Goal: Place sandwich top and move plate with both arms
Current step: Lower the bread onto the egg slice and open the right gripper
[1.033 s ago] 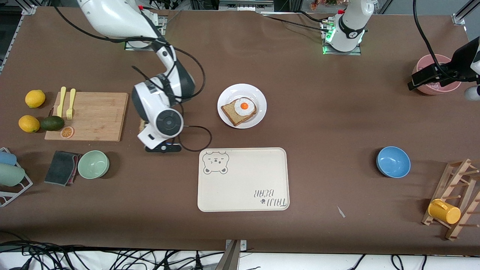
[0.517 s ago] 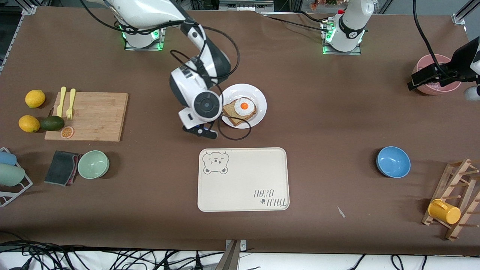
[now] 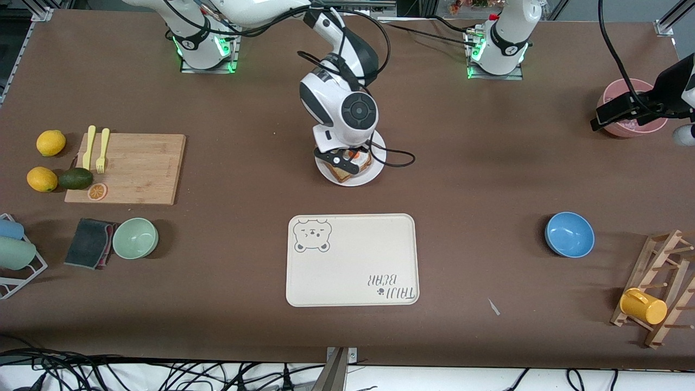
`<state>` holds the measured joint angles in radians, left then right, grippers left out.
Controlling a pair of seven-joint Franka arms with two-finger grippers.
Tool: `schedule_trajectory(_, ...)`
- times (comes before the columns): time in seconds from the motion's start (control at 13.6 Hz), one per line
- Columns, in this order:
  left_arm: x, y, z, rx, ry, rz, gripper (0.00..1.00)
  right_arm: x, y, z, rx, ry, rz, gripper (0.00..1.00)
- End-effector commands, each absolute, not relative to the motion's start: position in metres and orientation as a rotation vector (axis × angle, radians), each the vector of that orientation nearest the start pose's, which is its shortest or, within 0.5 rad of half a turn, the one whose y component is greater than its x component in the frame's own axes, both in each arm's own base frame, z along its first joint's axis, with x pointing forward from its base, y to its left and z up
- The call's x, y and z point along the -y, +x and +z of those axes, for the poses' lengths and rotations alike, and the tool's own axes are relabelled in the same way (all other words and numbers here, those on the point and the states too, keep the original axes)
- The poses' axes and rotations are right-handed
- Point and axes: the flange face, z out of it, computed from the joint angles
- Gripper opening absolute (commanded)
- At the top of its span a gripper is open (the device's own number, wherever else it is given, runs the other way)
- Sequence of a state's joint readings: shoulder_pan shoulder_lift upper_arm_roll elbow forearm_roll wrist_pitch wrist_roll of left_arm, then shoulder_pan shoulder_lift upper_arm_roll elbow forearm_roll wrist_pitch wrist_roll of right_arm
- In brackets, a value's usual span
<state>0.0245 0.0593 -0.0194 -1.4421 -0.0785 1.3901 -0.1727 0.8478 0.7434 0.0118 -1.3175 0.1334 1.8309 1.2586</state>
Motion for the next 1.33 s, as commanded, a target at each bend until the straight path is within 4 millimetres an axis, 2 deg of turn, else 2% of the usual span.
schedule_trajectory(0.0,0.007,0.551,0.644,0.259,-3.216,0.193,1.00,-0.561,0.457,0.263,-0.772,-3.152,0.373,0.00)
schedule_trajectory(0.22,0.006,0.551,0.644,0.261,-3.216,0.193,1.00,-0.569,0.445,0.253,-0.755,-3.172,0.374,0.00)
schedule_trajectory(0.74,0.006,0.551,0.644,0.261,-3.216,0.193,1.00,-0.573,0.452,0.249,-0.751,-3.134,0.310,0.00)
schedule_trajectory(0.81,0.005,0.551,0.645,0.264,-3.216,0.190,1.00,-0.573,0.452,0.247,-0.742,-3.146,0.296,0.07)
schedule_trajectory(0.89,0.005,0.551,0.644,0.264,-3.216,0.193,1.00,-0.571,0.454,0.247,-0.717,-3.171,0.250,0.29)
schedule_trajectory(0.96,0.006,0.551,0.644,0.261,-3.216,0.193,1.00,-0.570,0.455,0.247,-0.712,-3.184,0.222,0.93)
schedule_trajectory(1.03,0.006,0.551,0.644,0.261,-3.215,0.192,1.00,-0.569,0.456,0.248,-0.698,-3.196,0.195,1.00)
schedule_trajectory(1.25,0.004,0.551,0.644,0.264,-3.216,0.192,1.00,-0.564,0.463,0.264,-0.680,-3.195,0.179,1.00)
